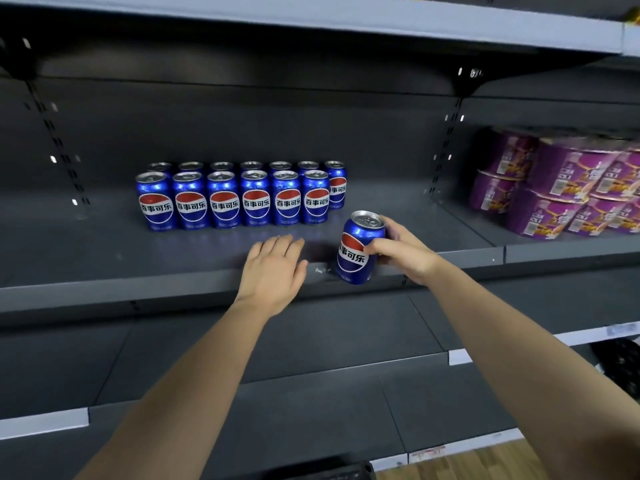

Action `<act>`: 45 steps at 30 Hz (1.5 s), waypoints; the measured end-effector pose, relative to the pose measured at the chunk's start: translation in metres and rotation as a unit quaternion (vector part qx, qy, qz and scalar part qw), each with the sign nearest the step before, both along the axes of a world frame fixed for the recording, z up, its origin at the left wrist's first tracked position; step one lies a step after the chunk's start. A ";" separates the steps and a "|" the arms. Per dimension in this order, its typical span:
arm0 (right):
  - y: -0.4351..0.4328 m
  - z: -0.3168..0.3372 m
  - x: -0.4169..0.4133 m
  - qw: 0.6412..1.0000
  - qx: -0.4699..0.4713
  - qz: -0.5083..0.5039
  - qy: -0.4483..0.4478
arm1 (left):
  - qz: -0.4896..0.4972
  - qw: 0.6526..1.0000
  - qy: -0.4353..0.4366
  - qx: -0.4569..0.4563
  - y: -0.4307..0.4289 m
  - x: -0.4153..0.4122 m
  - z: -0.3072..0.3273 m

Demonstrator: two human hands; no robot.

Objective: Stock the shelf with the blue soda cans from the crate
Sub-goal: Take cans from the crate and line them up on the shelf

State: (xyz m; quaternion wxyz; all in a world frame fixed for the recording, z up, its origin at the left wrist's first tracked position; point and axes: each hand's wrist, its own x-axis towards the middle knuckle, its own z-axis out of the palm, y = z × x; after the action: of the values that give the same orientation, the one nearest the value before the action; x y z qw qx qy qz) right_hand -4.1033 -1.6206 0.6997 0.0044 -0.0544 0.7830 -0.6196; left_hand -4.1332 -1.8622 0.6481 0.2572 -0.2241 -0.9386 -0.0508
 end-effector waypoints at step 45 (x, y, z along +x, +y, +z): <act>0.034 -0.024 -0.126 0.987 0.089 -0.112 0.072 | 0.062 0.998 0.014 0.013 0.048 -0.060 -0.018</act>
State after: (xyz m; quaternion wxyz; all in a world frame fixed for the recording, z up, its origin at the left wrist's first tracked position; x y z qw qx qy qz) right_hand -4.2296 -1.5870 0.6757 -0.1166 -0.0096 0.8344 -0.5386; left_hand -4.1936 -1.8146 0.6297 0.2762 -0.1631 -0.9461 -0.0437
